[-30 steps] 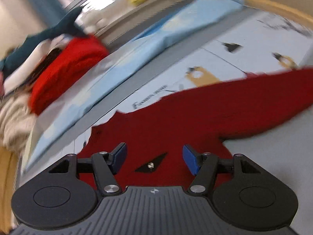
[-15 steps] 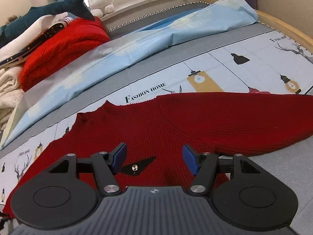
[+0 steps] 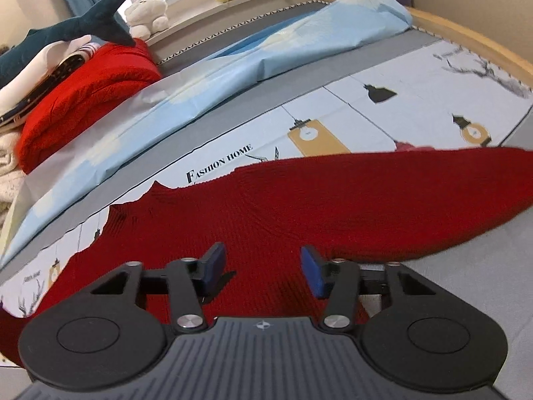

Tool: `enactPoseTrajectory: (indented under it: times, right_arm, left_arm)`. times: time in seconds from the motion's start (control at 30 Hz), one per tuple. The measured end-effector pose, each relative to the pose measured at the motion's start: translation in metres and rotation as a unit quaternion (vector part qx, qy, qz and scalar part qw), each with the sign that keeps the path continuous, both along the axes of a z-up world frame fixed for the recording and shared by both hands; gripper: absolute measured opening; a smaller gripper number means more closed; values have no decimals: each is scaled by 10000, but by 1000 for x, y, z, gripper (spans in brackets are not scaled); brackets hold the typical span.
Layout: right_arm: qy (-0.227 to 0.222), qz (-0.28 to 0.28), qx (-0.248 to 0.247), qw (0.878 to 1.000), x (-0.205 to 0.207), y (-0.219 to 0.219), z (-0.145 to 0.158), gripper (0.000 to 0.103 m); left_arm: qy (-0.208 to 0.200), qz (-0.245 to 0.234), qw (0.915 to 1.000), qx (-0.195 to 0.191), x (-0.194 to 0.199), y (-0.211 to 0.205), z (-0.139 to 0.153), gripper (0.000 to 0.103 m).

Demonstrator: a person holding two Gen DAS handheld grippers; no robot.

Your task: Fold small clothes

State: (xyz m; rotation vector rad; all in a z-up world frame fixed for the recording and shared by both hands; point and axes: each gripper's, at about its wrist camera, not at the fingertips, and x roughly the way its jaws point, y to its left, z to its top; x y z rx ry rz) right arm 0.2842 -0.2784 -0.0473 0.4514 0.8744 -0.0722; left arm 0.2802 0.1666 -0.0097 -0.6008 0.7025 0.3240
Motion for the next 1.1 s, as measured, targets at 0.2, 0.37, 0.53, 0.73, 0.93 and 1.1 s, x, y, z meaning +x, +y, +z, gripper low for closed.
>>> enactPoseTrajectory:
  times: [0.2,0.37,0.53,0.73,0.93,1.1]
  right_arm:
    - [18,105,62,9999,-5,-3,-4,40]
    - [126,230,226,9994,-2,-6,-12,43]
    - [493,99,962,9941,2,-8,-35,46]
    - [607,63,1517,9865,12,11,-57,44]
    - [669,215,2084,9755,30,46,-71,30]
    - [861,92,2033,9753,48,61,-84,38]
  left_arm:
    - [-76,-1675,9856,237,42,-132,-25,7]
    - [-7,-2933,9470,-1312,61,-166,-49,33]
    - [161,-2013,9774,-622,66,-126,-49,34]
    - [1013,-715,9919,285,70,-63,-55,34]
    - [1191,-187,9922,328,58,-20,-54,34]
    - [1257,-328,9908,389,63,-15,-54,34]
